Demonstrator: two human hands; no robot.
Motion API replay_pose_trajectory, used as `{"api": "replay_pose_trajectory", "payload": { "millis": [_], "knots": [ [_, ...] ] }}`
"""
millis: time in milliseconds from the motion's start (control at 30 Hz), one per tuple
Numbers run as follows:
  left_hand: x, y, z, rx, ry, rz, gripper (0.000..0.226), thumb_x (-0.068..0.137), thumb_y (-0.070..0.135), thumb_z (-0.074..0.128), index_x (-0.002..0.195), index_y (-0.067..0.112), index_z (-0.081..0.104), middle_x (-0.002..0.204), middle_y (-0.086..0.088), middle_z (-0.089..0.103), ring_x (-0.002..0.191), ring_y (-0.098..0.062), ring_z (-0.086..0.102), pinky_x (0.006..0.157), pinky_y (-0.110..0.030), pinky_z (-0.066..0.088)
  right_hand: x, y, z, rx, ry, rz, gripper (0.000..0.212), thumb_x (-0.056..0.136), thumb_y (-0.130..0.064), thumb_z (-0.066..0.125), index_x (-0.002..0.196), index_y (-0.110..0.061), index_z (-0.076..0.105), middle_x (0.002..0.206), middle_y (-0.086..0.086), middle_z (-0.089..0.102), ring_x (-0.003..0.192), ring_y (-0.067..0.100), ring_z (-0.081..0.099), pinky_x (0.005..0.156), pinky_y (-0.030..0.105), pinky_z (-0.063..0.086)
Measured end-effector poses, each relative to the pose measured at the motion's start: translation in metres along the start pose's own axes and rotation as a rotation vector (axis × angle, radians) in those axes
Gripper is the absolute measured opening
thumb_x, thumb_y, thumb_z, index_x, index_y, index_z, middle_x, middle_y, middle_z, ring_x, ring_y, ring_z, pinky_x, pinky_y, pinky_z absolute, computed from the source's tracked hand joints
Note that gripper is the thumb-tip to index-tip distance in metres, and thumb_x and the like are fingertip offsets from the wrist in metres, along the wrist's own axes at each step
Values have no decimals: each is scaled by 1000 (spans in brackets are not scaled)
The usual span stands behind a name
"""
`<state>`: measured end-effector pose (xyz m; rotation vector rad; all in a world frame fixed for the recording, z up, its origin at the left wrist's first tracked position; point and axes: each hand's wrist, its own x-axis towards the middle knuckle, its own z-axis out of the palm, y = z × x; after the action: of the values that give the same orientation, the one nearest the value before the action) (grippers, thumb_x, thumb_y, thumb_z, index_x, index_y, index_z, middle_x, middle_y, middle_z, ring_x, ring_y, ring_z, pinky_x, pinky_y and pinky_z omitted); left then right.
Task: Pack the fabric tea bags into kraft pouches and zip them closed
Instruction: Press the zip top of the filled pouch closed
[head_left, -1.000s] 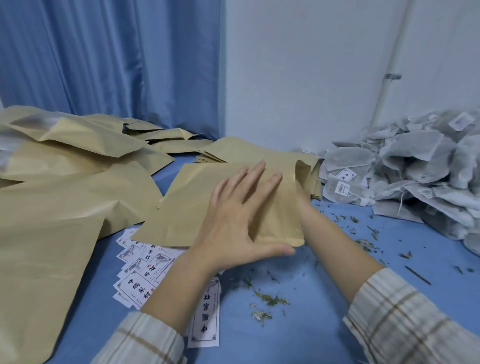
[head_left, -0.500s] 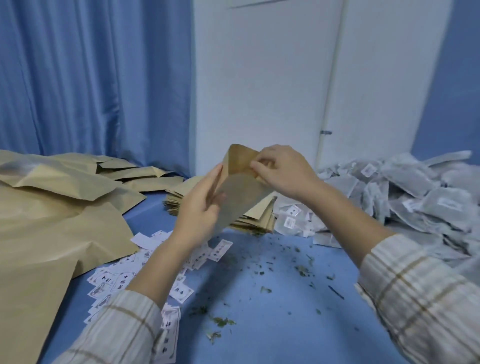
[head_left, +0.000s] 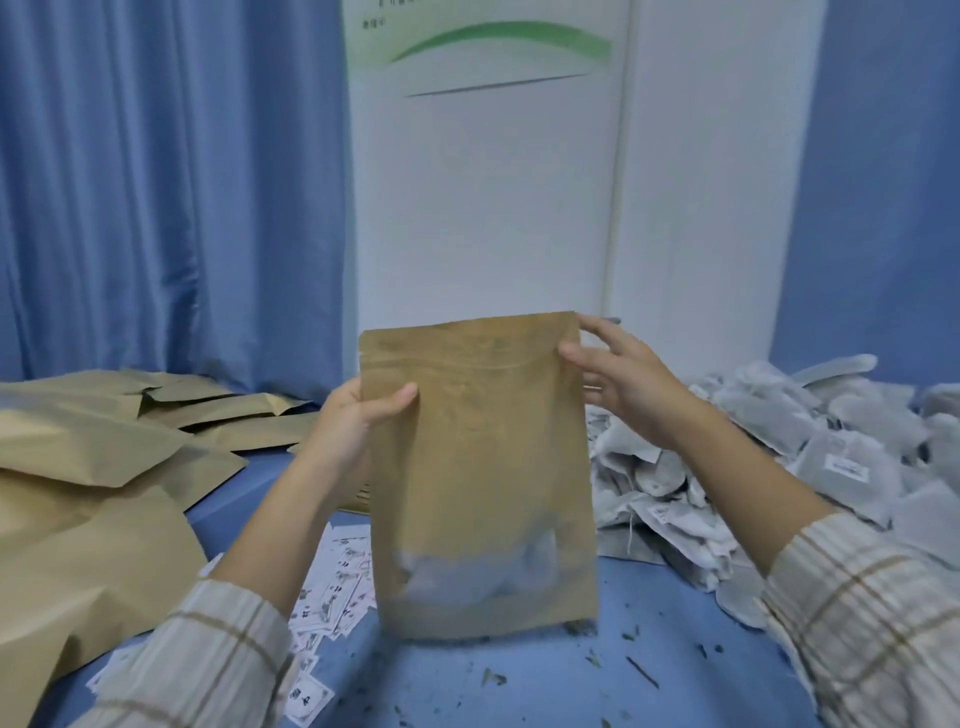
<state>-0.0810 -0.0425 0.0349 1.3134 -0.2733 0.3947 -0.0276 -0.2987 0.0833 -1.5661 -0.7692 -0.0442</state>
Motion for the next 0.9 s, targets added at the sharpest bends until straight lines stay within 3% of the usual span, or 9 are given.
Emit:
{"api": "replay_pose_trajectory", "payload": {
  "millis": [133,267,400,533,633,733,800,833,900],
  "knots": [
    [3,-15,15,-125,-20,-79,38,70,20,66,105,4,67,100,-12,72,87,-23,69,67,-30,57,-6,23,-1,-52,114,22,51,64,-58,71,93,-16,73,97,5,72,86,15,66,77,34,53],
    [4,-25,31,-85,54,-127,48,72,41,67,103,4,69,102,-13,71,94,-26,67,83,-39,55,-7,37,-5,3,328,31,48,62,-48,76,73,-2,68,76,6,67,68,16,61,63,25,49],
    [9,-36,42,53,340,-39,29,86,29,66,68,8,58,75,-12,62,64,-18,60,67,-31,46,-11,51,-14,141,511,39,7,72,-22,77,67,-19,76,77,-3,74,71,8,68,62,18,53],
    [16,-44,50,101,418,-8,42,84,25,70,53,16,42,54,-2,46,47,-13,43,51,-25,33,-16,69,-20,223,627,115,7,68,-15,79,68,-22,77,81,0,74,82,14,70,77,29,53],
    [18,-53,54,116,421,-20,43,84,24,70,52,17,41,40,11,41,38,-4,39,42,-16,32,-20,74,-25,188,607,112,3,69,-20,78,68,-23,77,80,-3,74,80,14,70,72,25,52],
    [15,-58,57,124,425,32,28,86,24,68,60,19,59,48,16,58,45,5,52,45,-9,39,-18,67,-29,-317,578,40,2,78,-35,69,77,-34,70,80,-20,68,84,7,62,68,13,44],
    [11,-58,63,164,401,65,21,87,26,67,66,20,65,56,16,64,53,6,56,51,-10,42,-12,56,-22,-757,641,-91,26,79,-35,67,104,-29,62,103,-14,58,102,12,53,84,20,42],
    [9,-57,68,182,378,79,21,87,28,66,67,21,65,58,15,64,56,5,57,54,-12,42,-6,48,-14,-921,684,-273,32,81,-31,66,110,-20,61,109,-4,58,106,19,52,91,26,40],
    [4,-54,81,189,312,87,19,87,29,66,70,19,67,64,13,65,63,-2,58,61,-19,44,4,37,8,-1148,584,-687,20,86,-24,58,94,-9,69,94,7,67,92,27,61,82,33,44]
  ]
}}
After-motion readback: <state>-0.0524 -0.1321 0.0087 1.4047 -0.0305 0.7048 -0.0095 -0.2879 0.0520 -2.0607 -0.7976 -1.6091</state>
